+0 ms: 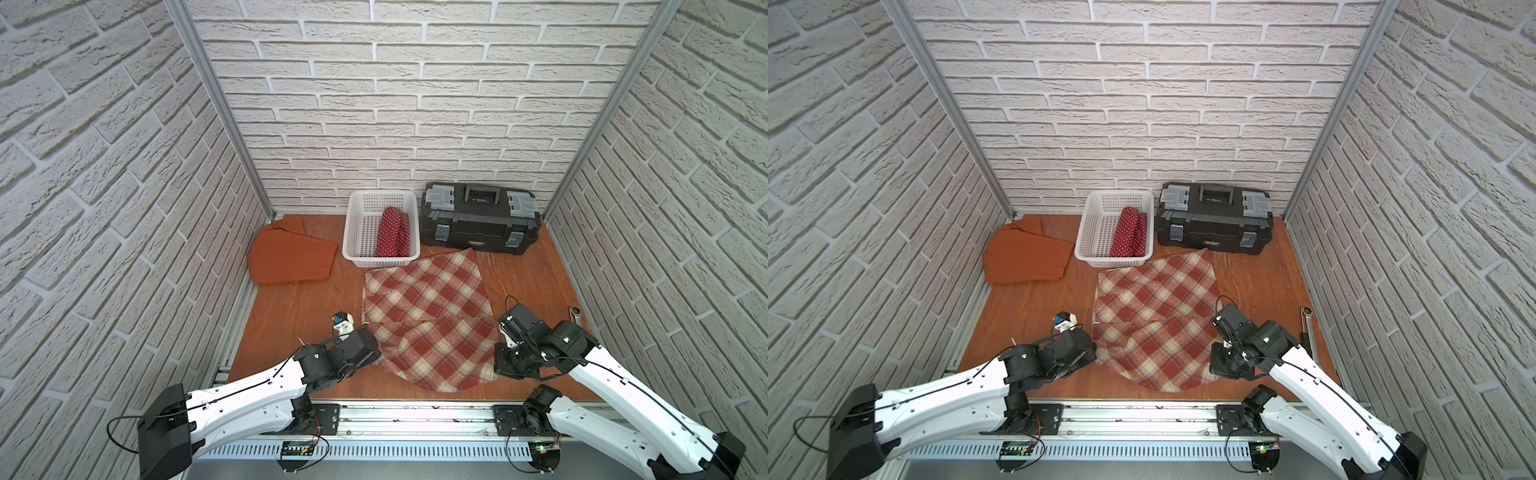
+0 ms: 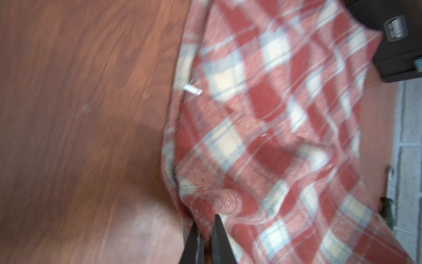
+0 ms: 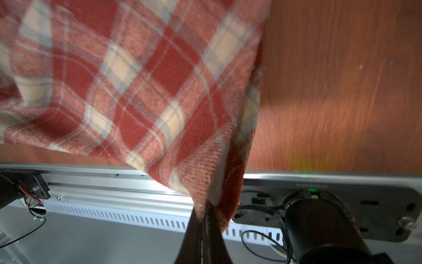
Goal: Roll up the skirts
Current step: Fold the skirt at the center of the board.
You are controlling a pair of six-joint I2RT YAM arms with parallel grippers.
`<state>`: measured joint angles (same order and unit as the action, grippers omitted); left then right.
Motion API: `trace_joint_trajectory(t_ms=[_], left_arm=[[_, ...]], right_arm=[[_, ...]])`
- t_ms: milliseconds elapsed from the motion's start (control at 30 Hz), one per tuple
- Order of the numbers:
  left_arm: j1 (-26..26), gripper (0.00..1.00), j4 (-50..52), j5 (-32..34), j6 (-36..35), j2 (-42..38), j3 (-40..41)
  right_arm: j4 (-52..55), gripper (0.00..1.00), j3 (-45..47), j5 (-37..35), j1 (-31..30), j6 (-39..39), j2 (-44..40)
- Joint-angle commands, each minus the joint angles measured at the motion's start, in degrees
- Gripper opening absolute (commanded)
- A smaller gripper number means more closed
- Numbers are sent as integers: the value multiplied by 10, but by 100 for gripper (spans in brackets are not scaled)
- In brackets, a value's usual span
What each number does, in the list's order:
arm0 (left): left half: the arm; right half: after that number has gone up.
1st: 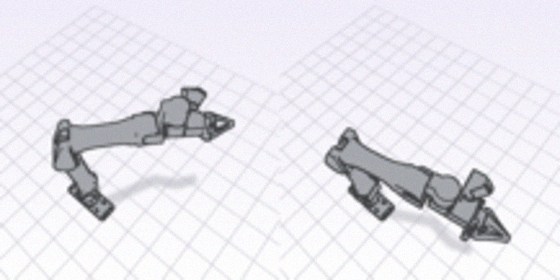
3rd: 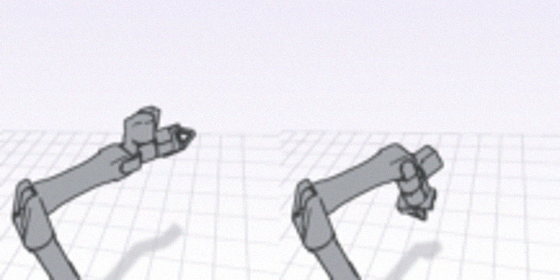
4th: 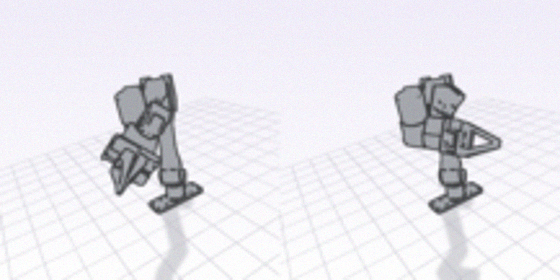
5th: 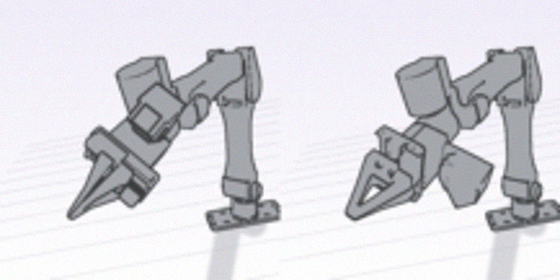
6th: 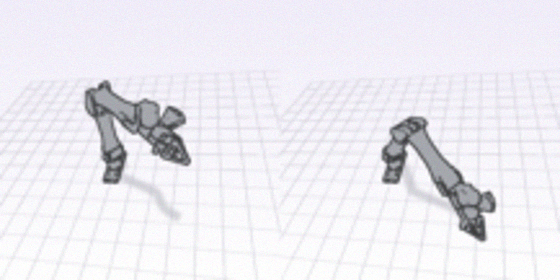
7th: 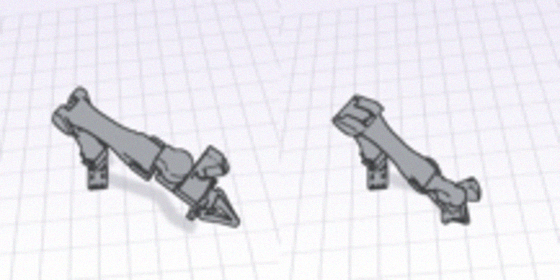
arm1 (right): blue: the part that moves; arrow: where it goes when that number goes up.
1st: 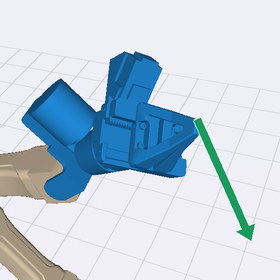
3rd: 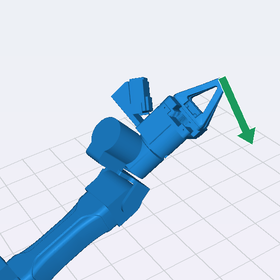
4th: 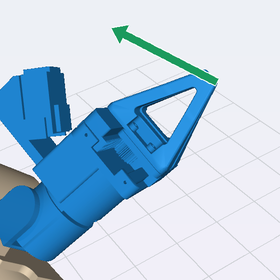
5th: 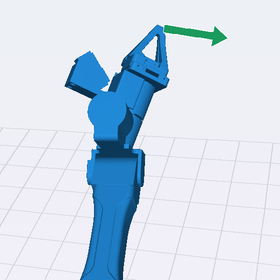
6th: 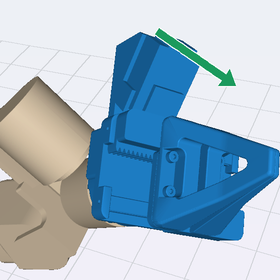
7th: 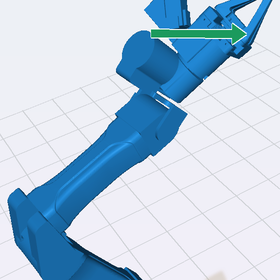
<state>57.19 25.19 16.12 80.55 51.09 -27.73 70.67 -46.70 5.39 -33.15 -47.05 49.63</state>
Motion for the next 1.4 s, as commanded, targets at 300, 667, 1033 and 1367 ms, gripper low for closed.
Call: trace_joint_trajectory(t_ms=[300, 667, 1033, 1367], left_arm=[[-224, 0, -167, -187, -191, 135, -99], [-313, 0, -250, -241, -248, 271, -171], [-373, 0, -313, -251, -261, 344, -191], [-387, 0, -341, -258, -269, 442, -256]], right_arm=[[-265, 2, -81, -16, 167, 135, 157], [-414, 2, -199, 13, 262, 152, 392], [-481, 2, -303, 14, 280, 156, 544], [-457, 2, -355, -38, 287, 153, 594]])
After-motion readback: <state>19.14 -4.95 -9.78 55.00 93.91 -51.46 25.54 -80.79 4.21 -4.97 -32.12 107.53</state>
